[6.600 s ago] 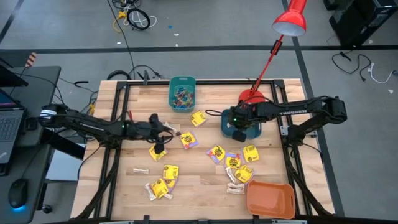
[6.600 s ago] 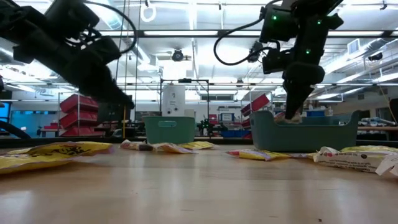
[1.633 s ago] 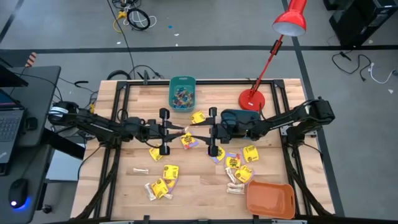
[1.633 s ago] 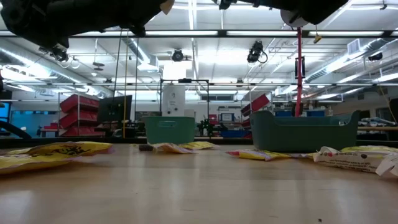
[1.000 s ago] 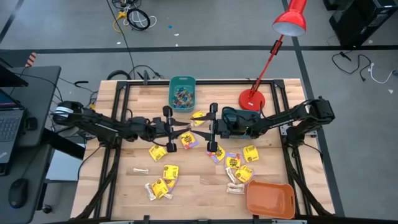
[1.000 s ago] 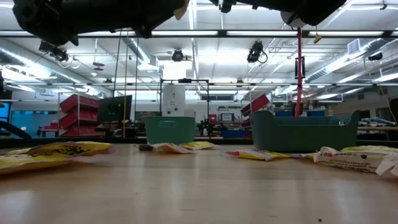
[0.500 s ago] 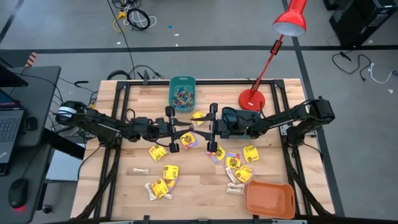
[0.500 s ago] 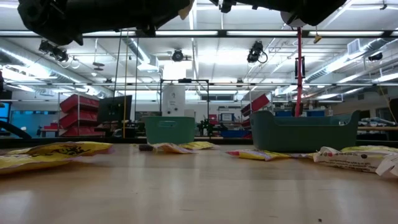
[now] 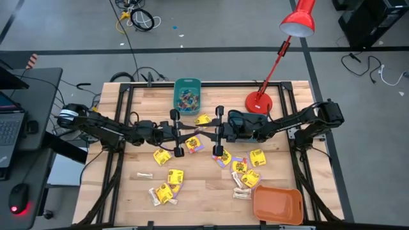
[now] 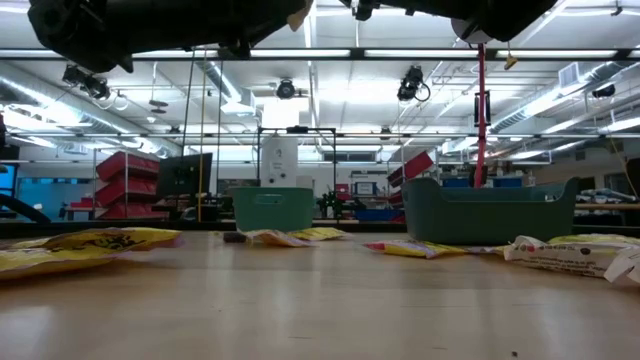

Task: Sort candy
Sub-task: Put the white chocolate bar into the blue bin

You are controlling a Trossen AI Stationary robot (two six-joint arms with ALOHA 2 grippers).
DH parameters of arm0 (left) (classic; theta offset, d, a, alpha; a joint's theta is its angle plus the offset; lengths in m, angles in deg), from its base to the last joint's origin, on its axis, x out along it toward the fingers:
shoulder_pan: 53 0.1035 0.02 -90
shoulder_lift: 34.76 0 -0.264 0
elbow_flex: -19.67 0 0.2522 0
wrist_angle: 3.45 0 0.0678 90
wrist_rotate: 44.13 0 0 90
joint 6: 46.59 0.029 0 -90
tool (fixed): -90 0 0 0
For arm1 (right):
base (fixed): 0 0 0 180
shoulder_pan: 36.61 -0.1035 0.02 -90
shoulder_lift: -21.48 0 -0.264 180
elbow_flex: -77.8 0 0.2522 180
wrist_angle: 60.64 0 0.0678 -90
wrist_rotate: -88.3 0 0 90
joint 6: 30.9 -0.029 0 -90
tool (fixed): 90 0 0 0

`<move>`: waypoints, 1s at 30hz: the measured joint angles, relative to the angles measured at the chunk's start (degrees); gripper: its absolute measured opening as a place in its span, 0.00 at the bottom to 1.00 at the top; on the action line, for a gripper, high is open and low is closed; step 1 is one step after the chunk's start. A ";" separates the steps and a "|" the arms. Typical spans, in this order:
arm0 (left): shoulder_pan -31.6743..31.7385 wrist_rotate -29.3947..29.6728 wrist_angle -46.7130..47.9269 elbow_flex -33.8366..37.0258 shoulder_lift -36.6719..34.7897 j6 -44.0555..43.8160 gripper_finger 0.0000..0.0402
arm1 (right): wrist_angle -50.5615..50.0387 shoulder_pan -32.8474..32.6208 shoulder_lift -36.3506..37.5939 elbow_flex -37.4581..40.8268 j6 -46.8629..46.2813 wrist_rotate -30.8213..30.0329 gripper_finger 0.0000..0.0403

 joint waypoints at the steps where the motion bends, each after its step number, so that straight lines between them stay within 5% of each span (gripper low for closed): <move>1: 0.00 0.01 0.01 0.00 0.00 0.00 0.20 | -0.01 0.00 0.00 0.00 -0.01 0.00 0.18; 18: 0.00 0.01 1.37 0.00 -0.07 -1.40 0.21 | -0.11 0.00 0.00 0.00 1.51 0.00 0.01; 30: 0.00 0.01 1.72 0.00 -0.07 -1.31 0.25 | -0.13 0.00 0.00 0.00 1.51 0.00 0.00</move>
